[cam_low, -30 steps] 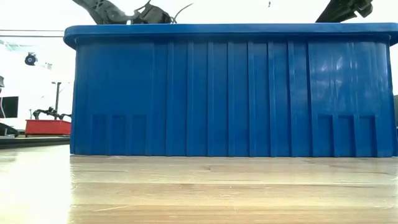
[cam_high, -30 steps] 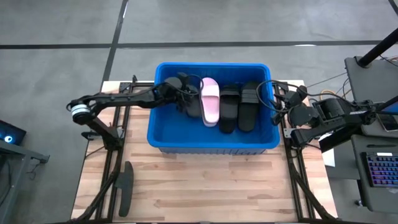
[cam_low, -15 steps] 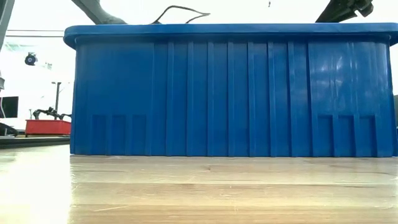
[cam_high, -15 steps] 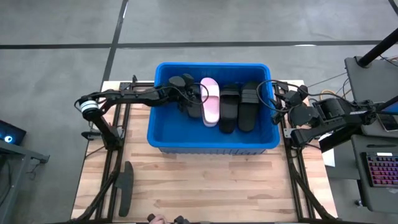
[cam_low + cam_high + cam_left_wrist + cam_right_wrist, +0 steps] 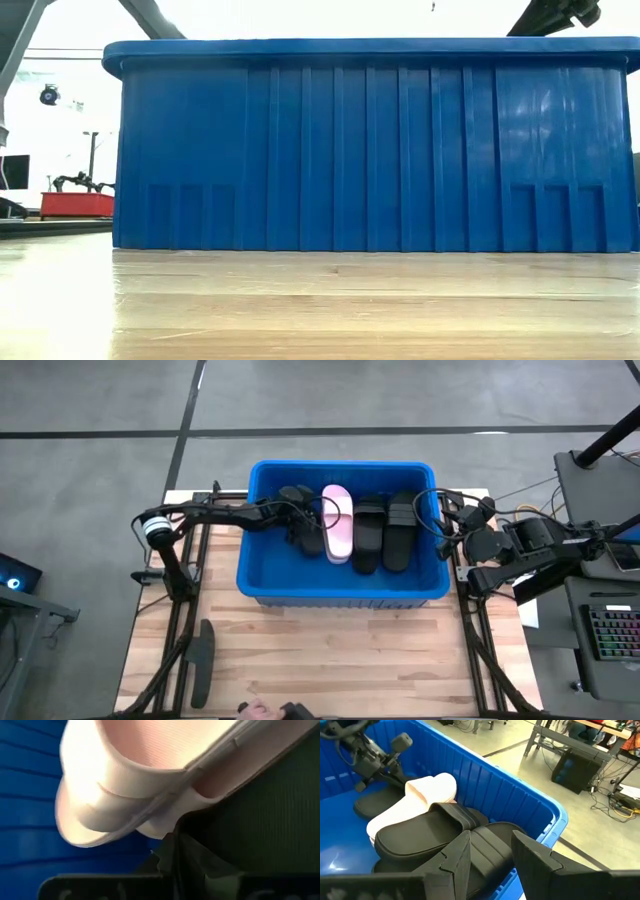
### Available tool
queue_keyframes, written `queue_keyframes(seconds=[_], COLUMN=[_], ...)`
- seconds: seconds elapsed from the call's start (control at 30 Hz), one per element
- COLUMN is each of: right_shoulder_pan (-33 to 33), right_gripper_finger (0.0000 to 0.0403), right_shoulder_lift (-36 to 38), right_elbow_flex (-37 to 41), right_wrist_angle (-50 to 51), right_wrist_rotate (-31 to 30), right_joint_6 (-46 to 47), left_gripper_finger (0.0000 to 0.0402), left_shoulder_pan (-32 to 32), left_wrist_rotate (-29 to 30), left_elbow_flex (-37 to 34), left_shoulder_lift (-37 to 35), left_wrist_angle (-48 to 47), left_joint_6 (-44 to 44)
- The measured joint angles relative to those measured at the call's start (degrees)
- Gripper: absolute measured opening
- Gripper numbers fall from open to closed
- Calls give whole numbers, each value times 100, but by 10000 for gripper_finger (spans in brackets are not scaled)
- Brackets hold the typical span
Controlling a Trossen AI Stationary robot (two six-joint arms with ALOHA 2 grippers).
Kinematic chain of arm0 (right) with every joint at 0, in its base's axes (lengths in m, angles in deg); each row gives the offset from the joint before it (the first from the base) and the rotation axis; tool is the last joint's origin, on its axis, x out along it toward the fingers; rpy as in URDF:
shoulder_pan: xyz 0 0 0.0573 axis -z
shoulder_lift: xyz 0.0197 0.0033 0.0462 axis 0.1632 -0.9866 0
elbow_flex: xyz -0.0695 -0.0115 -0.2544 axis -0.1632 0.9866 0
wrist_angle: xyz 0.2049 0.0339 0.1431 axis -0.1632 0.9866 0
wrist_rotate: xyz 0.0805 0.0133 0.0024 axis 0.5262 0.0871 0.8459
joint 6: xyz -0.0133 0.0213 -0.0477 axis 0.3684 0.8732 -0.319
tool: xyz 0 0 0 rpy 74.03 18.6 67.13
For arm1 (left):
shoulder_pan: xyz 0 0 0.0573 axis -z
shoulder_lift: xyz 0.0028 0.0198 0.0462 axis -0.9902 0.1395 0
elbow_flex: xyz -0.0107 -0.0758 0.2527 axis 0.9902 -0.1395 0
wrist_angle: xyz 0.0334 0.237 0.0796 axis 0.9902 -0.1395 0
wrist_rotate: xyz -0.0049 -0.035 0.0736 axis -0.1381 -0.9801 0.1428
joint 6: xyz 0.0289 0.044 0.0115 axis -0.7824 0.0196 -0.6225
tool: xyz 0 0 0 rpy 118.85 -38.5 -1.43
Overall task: Pick and place slides into bin
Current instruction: Put the black slipper into the blue bin
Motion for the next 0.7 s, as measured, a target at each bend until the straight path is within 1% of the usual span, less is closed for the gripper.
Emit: queue_keyframes(seconds=[0.1, 0.23, 0.37, 0.5, 0.57, 0.7], right_shoulder_pan=[0, 1, 0, 0, 0, 0], right_gripper_finger=[132, 132, 132, 132, 132, 132], right_shoulder_lift=[0, 0, 0, 0, 0, 0], right_elbow_flex=[0, 0, 0, 0, 0, 0], right_wrist_angle=[0, 0, 1, 0, 0, 0], right_wrist_rotate=[0, 0, 0, 0, 0, 0], right_joint_6=[71, 117, 117, 117, 117, 117], left_gripper_finger=[10, 50, 109, 182, 218, 277], left_shoulder_pan=[-81, -109, -106, -109, -109, 8], left_wrist_rotate=[-157, -290, -390, -387, -352, 3], left_elbow_flex=[3, 8, 45, 43, 87, 429], left_shoulder_lift=[24, 14, -14, -27, -82, -388], left_wrist_angle=[-46, -179, -298, -520, -828, -1729], left_joint_6=[137, 154, 159, 191, 360, 1012])
